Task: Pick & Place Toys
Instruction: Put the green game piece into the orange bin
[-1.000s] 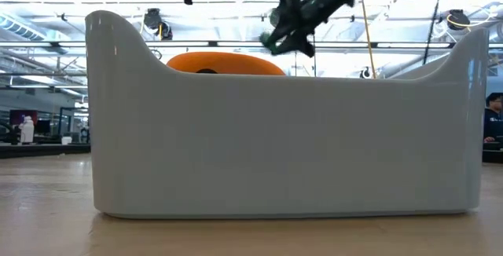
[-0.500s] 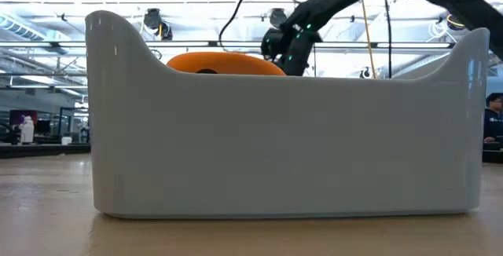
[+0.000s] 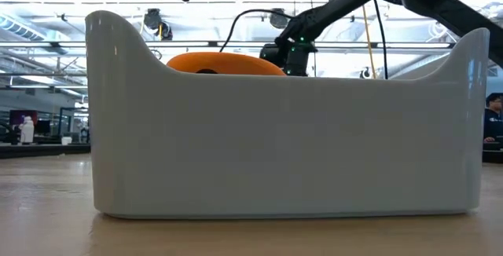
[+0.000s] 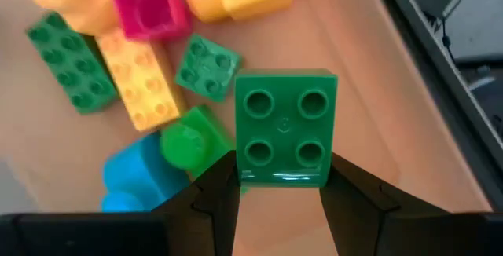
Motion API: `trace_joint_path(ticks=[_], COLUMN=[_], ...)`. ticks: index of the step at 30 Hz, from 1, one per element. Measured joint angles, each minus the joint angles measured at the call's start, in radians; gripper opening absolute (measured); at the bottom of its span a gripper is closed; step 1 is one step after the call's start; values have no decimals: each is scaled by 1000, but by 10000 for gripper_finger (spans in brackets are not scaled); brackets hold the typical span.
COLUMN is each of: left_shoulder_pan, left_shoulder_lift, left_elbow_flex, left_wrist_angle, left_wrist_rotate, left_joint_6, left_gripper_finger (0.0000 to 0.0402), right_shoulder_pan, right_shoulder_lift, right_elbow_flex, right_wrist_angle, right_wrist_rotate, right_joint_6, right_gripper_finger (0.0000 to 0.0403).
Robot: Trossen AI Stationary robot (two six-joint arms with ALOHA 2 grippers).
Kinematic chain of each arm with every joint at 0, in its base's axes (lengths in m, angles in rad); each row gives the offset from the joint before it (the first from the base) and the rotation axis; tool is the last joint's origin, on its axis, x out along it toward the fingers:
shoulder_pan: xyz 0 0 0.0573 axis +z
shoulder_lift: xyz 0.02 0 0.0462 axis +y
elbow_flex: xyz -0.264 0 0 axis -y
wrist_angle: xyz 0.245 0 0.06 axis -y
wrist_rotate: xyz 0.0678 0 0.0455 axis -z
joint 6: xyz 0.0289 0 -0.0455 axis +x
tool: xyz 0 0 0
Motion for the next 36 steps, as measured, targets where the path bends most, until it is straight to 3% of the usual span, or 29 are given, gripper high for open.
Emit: trace_joint_path(ticks=[8, 14, 36], left_shoulder_pan=[0, 0, 0], left_shoulder_lift=[0, 0, 0], left_elbow_flex=[0, 0, 0], left_wrist_angle=[-2, -41, -44], left_wrist_rotate=[0, 0, -2], left_joint_6=[15, 18, 19], left_gripper_finger=[260, 260, 260], right_shoulder_pan=[8, 16, 16], right_shoulder_lift=[18, 15, 17], right_elbow_flex=[-1, -1, -106], right_wrist_angle=[2, 10, 16], right_wrist_rotate=[7, 81, 76], right_joint_6=[-7, -45, -44], right_gripper_finger=[140, 140, 143])
